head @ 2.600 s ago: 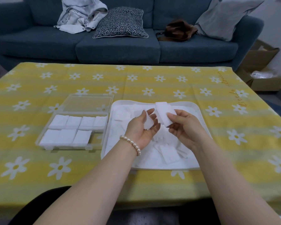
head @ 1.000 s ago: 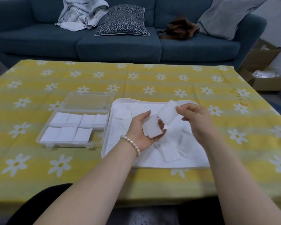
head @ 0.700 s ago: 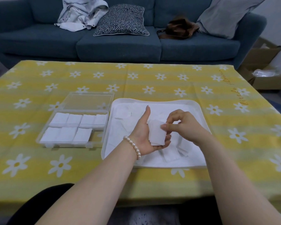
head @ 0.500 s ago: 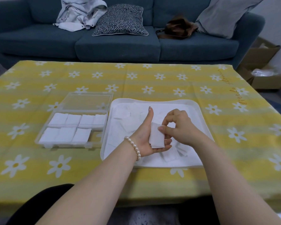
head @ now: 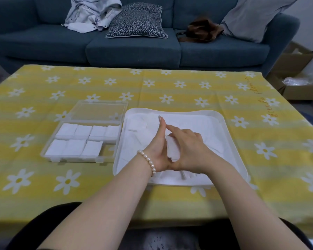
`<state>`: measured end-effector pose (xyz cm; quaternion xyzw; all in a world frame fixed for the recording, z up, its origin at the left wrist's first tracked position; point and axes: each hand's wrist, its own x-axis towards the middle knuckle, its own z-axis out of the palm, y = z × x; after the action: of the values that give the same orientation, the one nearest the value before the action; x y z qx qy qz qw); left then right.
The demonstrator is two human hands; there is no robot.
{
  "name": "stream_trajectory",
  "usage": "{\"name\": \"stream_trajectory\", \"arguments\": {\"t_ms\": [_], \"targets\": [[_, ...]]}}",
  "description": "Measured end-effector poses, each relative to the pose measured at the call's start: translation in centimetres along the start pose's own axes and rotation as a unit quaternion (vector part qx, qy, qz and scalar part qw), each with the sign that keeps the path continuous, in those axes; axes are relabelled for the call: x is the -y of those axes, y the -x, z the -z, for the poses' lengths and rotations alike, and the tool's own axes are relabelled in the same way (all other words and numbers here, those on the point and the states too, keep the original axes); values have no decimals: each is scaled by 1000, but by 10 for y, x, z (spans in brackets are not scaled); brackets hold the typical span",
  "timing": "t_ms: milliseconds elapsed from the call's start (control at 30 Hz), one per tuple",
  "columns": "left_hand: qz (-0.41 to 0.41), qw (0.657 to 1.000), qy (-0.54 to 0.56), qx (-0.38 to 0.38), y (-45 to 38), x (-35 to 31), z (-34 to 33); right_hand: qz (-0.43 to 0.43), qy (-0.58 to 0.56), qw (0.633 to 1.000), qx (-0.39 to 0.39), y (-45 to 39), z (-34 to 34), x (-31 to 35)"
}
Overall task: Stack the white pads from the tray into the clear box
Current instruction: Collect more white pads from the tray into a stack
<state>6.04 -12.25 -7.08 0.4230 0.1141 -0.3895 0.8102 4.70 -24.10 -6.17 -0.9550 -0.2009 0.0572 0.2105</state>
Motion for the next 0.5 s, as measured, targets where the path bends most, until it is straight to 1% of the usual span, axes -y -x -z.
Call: {"name": "stream_trajectory", "arguments": {"t_ms": [133,200,333,500], "targets": [[9,1000,-11,27,1,-1,2,-16,-6,1000,-5,-3,3,0],[3,999,-33,18,-2,1,2,-26,0,1000,-9,-3,3,0],[7,999,-53,4,-4,4,2,-45,-11,999,7,-4,-1,-2],[19,999,-33,3,-1,1,0,-53,19,998,14,-5,1,0]]}}
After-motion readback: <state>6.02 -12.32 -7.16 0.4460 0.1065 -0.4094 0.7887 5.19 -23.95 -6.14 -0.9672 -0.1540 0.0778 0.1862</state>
